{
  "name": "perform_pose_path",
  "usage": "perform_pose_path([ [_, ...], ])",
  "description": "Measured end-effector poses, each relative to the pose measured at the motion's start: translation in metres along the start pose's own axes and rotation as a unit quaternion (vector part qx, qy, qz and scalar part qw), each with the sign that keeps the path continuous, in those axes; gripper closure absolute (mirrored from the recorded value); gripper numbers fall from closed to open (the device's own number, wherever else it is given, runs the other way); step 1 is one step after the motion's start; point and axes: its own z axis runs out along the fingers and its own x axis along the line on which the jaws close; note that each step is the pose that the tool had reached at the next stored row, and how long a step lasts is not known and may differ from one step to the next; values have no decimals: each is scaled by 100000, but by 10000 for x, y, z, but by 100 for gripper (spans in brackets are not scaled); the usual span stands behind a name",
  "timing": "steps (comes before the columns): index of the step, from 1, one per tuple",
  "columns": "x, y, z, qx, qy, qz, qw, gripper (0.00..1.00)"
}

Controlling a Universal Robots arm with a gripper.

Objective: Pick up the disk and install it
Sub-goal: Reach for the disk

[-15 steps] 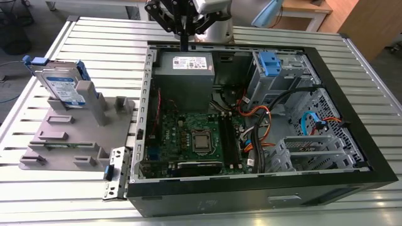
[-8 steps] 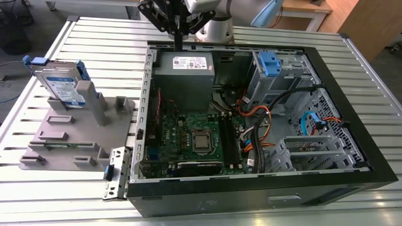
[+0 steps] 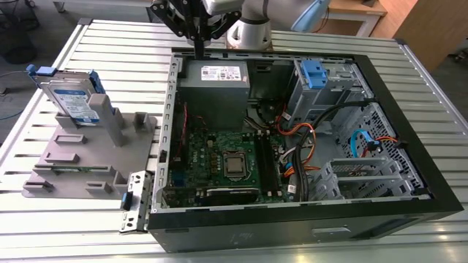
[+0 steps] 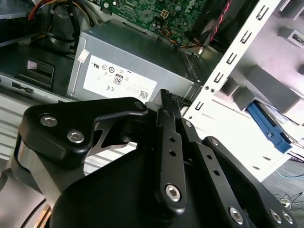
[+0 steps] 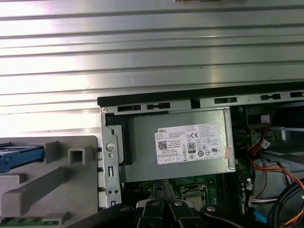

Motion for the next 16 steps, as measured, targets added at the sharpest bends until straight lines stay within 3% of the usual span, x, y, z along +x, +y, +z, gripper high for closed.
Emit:
perform_pose_path([
  [4, 49, -4, -1, 1, -1, 2, 100000, 89],
  [16, 72, -6, -3, 5, 3, 0, 100000, 89],
])
